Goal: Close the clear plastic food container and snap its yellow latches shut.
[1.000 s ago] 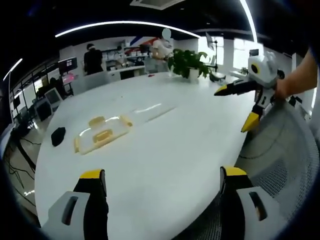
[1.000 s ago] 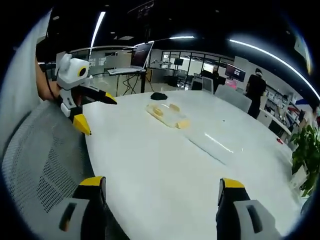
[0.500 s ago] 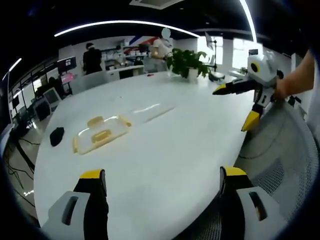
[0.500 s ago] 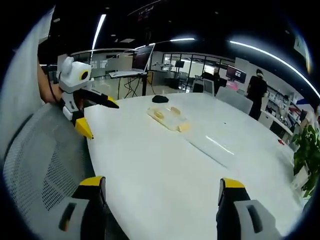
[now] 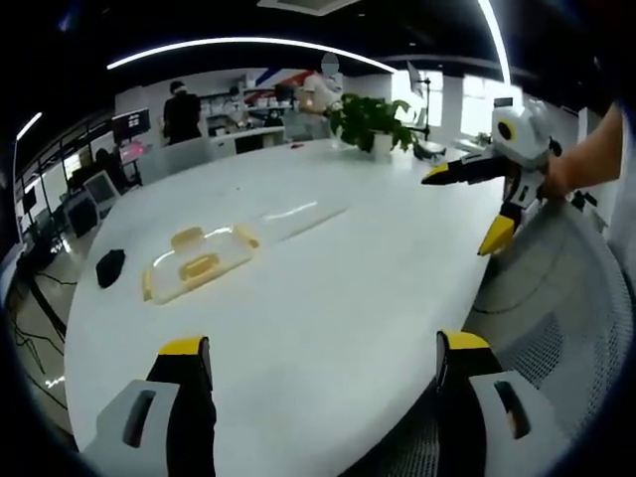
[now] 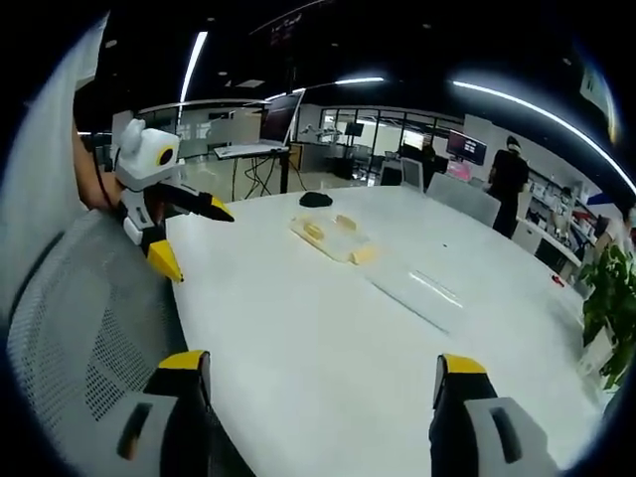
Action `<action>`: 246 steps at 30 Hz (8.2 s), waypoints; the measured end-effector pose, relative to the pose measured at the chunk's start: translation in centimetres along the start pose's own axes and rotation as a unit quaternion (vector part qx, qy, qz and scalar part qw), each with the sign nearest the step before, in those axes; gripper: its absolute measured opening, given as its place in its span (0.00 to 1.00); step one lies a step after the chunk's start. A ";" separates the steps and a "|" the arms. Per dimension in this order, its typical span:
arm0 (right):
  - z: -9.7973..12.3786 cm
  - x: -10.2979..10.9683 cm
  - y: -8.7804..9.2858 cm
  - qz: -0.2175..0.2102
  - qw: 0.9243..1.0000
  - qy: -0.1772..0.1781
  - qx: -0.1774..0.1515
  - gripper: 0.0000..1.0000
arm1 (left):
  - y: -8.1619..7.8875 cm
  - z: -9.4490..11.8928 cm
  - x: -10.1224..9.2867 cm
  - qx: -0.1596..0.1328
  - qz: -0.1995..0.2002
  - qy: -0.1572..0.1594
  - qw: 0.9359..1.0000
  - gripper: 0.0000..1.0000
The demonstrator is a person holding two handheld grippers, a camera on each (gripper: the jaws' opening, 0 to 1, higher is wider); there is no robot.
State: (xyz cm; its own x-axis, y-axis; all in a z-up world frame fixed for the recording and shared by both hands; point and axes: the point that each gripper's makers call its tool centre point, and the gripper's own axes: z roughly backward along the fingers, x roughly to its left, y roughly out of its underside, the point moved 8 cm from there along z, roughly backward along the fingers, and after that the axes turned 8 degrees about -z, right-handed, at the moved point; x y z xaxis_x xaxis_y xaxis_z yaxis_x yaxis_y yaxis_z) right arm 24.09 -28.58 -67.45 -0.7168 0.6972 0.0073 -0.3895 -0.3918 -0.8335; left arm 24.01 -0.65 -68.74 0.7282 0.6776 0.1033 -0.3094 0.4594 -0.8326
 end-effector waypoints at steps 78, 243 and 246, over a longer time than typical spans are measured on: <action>-13.8 -3.8 -8.1 0.101 0.988 -0.106 0.048 0.77 | 1.1 -3.9 12.4 0.075 -0.085 0.073 0.991 0.73; -29.4 -8.9 -13.0 0.299 0.889 -0.183 0.295 0.35 | -1.4 -14.1 26.7 0.273 -0.313 0.253 0.874 0.36; -29.4 -8.9 -13.1 0.302 0.889 -0.180 0.295 0.34 | -1.4 -13.9 26.7 0.270 -0.316 0.238 0.878 0.36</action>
State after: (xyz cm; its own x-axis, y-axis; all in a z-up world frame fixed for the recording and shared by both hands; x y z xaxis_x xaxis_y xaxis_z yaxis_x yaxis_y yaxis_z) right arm 52.54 -11.98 -72.86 -0.9954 0.0575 -0.0771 -0.0307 -0.9496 -0.3119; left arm 52.36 8.80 -72.33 0.9921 -0.0681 0.1050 0.0967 0.9498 -0.2976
